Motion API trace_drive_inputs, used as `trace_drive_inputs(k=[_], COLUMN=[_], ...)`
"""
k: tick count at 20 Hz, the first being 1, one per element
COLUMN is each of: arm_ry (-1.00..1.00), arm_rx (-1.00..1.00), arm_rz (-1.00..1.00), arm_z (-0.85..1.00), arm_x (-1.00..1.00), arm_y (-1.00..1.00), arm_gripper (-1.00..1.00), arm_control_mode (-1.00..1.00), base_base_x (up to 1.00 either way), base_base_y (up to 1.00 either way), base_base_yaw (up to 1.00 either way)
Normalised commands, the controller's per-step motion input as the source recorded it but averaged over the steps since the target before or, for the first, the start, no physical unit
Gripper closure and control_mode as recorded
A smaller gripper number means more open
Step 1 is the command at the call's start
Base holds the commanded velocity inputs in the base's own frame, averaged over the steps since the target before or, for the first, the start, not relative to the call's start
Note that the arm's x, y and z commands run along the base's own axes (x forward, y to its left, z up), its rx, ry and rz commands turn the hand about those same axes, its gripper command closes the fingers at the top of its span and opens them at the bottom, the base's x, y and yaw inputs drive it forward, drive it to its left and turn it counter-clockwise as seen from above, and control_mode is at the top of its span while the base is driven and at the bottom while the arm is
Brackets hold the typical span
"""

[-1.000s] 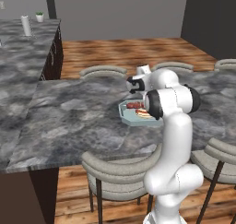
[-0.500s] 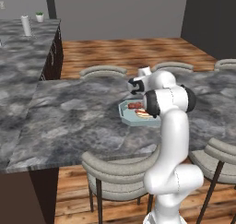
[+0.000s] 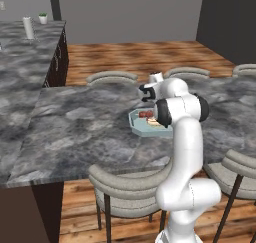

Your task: Place the cold items (squash and kiwi) from the fridge in one tupperware on the dining counter. Place the warm items (kebab skewer and hot dog) in the stove area in another tupperware.

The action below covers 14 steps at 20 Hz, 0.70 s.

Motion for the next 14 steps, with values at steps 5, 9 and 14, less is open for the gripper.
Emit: trace_drive_inputs(k=[5, 9, 14], arm_ry=[-0.02, -0.17, -0.28], arm_rx=[0.0, 0.0, 0.0], arm_rz=[0.0, 0.0, 0.0], arm_z=[-0.01, 0.03, 0.19], arm_x=[-0.04, -0.4, -0.81], arm_y=[0.01, 0.03, 0.09], arm_gripper=[-1.0, -1.0, -1.0], arm_control_mode=[-1.0, -1.0, -1.0], base_base_x=[0.0, 0.0, 0.0], base_base_y=[0.0, 0.0, 0.0], base_base_yaw=[0.0, 0.0, 0.0])
